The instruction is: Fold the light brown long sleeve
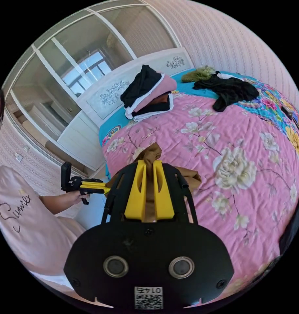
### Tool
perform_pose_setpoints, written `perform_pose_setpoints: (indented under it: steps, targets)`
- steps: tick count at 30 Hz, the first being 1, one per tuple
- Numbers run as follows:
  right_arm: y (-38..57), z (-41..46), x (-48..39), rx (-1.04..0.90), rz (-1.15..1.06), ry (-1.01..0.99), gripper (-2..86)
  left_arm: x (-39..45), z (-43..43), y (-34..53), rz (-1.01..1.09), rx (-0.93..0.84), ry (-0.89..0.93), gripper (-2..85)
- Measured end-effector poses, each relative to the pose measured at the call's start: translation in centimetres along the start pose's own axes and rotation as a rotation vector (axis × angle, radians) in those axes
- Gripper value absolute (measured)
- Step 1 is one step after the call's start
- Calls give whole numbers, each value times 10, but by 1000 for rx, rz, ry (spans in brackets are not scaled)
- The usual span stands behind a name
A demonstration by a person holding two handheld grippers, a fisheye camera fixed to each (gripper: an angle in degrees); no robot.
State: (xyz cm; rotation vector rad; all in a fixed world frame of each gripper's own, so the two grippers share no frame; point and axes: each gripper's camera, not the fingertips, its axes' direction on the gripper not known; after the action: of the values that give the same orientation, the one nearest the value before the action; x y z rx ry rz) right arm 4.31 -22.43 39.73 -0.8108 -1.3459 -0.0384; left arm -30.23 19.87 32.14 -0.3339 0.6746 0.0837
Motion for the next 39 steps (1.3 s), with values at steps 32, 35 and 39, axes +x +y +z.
perform_pose_setpoints:
  steps: [32,35,39]
  targets:
    - [184,-280,-21,309,442,563,31,304,49,-232,619,121,227,-9]
    - [159,-315,16,208,512,700,36,349,85,-289,593,111,354,-5]
    - [137,-346,86,58,696,828,60,397,147,-358,485,59,259,23]
